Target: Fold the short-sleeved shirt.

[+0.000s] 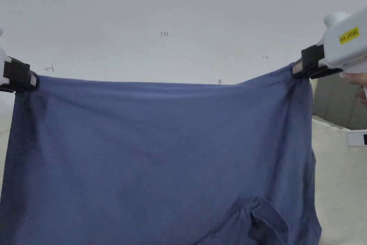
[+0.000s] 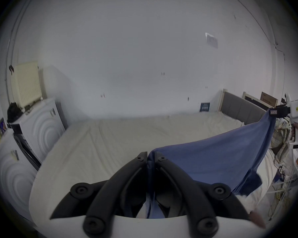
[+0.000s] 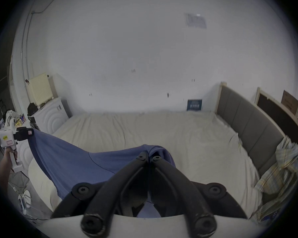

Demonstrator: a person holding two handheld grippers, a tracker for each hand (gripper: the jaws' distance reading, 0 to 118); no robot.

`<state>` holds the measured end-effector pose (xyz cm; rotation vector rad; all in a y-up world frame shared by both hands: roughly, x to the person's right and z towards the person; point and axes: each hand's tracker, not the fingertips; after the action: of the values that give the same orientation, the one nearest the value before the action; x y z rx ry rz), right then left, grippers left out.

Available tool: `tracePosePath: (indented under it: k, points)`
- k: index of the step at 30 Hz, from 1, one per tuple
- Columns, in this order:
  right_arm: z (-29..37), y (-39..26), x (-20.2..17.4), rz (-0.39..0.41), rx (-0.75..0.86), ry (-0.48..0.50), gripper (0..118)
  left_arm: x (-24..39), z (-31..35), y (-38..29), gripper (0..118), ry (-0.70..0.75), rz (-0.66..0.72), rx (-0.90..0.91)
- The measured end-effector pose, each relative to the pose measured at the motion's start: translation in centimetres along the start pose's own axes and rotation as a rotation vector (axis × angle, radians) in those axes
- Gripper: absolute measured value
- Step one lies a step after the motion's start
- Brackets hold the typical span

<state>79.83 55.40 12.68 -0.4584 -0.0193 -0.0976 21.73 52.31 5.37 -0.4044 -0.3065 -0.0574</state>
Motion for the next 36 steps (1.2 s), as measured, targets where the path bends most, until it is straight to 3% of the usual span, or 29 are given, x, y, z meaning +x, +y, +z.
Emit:
tracePosePath:
  k: [6,19,25,28,32,36]
  points:
    - [0.3,5.6,-2.2,0.052,0.067,-0.032,0,1.2,1.5,3.8,6,0.047,-0.013,0.050]
    - [-5.6,16.4,-6.4,0.131,0.332,-0.136,0,-3.3,-8.2,11.6,6,0.109,0.076,0.174]
    - [-7.7,20.8,-8.3,0.272,0.420,-0.248,0,-3.9,-12.5,14.3,6,0.129,0.043,0.250]
    - [-8.1,21.0,-9.5,0.332,0.495,-0.282,0,-3.7,-12.9,14.7,6,0.156,0.021,0.342]
    - [-10.1,18.4,-9.9,0.327,0.519,-0.276,0,-3.7,-14.1,13.3,6,0.151,0.016,0.371]
    - [-14.9,12.2,-8.7,0.299,0.391,-0.208,0,-3.3,-17.3,8.4,6,0.127,0.007,0.271]
